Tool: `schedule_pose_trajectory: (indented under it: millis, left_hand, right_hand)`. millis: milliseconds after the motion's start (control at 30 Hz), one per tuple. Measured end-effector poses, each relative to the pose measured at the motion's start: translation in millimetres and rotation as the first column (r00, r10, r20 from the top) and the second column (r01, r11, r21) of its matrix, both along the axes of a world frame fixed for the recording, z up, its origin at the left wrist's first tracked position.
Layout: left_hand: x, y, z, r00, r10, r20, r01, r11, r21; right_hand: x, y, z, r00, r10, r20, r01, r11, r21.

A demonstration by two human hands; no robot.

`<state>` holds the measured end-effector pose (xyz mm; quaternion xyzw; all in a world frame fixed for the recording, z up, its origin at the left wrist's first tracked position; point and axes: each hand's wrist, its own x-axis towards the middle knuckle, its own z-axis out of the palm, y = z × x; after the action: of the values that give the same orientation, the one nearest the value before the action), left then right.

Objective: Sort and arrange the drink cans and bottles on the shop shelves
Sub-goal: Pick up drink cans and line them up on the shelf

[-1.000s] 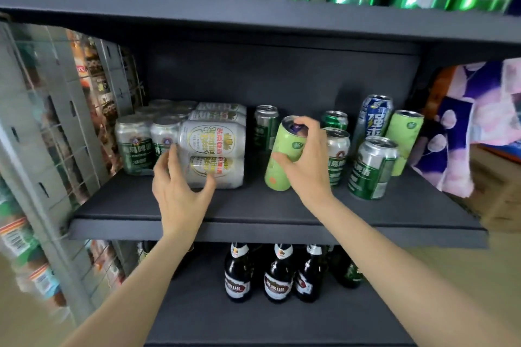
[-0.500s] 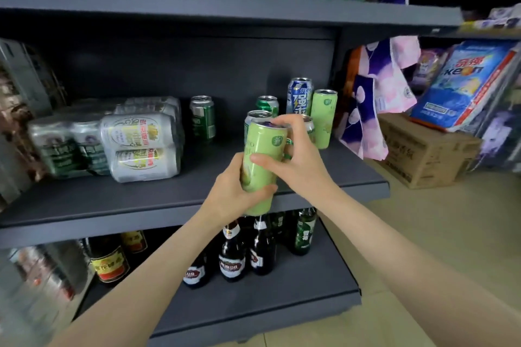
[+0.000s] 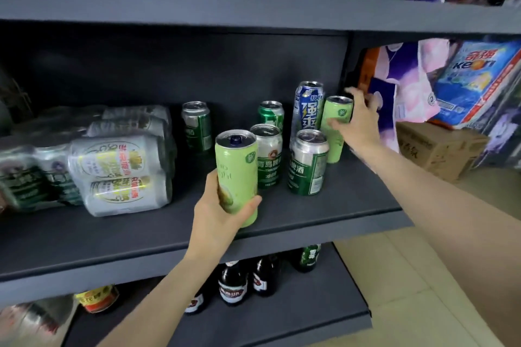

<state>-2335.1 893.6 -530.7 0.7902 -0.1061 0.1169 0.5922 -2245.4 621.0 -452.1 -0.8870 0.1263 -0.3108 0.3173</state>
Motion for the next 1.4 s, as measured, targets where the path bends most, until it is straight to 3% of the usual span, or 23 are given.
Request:
schedule_pose_trajectory:
  millis: [133, 233, 333, 467, 600, 700, 833, 1000, 1167, 1400]
  left_hand:
    - [-2.4, 1.0, 10.7, 0.986, -0.037, -0.162, 0.043, 0.998, 0.037]
    - [-5.6, 0.1, 37.1, 0.960, -0.023, -0.279, 0.048, 0.995, 0.082]
    - [-25.1, 7.4, 74.5, 0.936, -0.004, -0.353, 0.052, 0.990, 0.127]
    - [-78.3, 33.3, 134.5, 0.822, -0.174, -0.543, 0.233, 0.972, 0.042]
    - [-131.6, 61.8, 232.0, 0.776, -0.231, -0.587, 0.322, 0.945, 0.053]
    - [-159.0, 90.0, 341.0, 0.815, -0.233, -0.531, 0.329, 0.939, 0.094]
    - [-178.7, 131.4, 493.5, 0.934, -0.202, -0.295, 0.248, 0.960, 0.129]
    - [-173.3, 169.5, 642.6, 0.996, -0.076, 0.056, 0.072, 0.995, 0.069]
    - [-137.8, 200.9, 743.1, 0.952, 0.062, 0.300, -0.069, 0.998, 0.013]
    - [-78.9, 224.8, 792.9, 0.892, 0.263, 0.368, -0.258, 0.964, -0.064]
  right_hand:
    - [16.4, -3.7, 6.3, 0.999, 0.019, -0.050, -0.008, 0.977, 0.212]
    - [-5.8, 8.2, 19.8, 0.998, -0.057, -0.024, 0.062, 0.921, 0.385]
    - [-62.8, 16.3, 27.8, 0.995, -0.062, -0.084, 0.084, 0.953, 0.291]
    - [-170.6, 42.7, 56.5, 0.913, 0.114, -0.391, -0.034, 0.978, 0.207]
    - [-250.7, 86.9, 140.0, 0.787, 0.397, -0.472, -0.147, 0.864, 0.482]
    - [-280.1, 111.5, 255.0, 0.695, 0.532, -0.484, -0.271, 0.817, 0.509]
    - [-294.9, 129.7, 443.2, 0.611, 0.674, -0.414, -0.508, 0.736, 0.448]
    - [-293.7, 157.8, 621.7, 0.640, 0.768, 0.007, -0.703, 0.582, 0.409]
    - [-260.2, 197.5, 715.4, 0.626, 0.704, 0.335, -0.780, 0.570, 0.260]
    - [-179.3, 252.7, 777.6, 0.637, 0.639, 0.431, -0.729, 0.681, 0.069]
